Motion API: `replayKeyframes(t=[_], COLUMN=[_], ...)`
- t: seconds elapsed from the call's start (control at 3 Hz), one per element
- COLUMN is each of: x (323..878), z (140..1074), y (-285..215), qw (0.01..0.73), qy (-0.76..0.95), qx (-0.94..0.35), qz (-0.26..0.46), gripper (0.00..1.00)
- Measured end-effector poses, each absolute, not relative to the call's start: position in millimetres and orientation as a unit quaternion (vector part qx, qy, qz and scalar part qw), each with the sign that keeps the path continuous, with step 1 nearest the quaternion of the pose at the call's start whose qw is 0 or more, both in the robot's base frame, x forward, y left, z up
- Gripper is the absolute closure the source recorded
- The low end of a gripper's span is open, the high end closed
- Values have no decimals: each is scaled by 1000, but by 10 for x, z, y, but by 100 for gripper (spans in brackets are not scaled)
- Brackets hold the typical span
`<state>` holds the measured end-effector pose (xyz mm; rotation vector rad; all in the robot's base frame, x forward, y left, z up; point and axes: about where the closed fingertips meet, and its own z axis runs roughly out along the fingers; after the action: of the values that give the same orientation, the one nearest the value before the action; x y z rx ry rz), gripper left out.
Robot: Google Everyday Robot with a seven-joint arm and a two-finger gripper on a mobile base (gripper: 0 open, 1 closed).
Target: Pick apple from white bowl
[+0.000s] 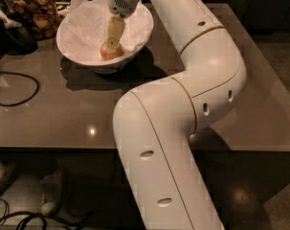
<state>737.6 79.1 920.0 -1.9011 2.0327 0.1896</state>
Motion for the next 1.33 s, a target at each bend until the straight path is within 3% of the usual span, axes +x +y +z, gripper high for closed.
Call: replayKeyframes(t=[1.33], x=[7433], z=[8940], y=[943], qw=[163], qy=[703], qx=[-688], qz=[81], gripper=[25])
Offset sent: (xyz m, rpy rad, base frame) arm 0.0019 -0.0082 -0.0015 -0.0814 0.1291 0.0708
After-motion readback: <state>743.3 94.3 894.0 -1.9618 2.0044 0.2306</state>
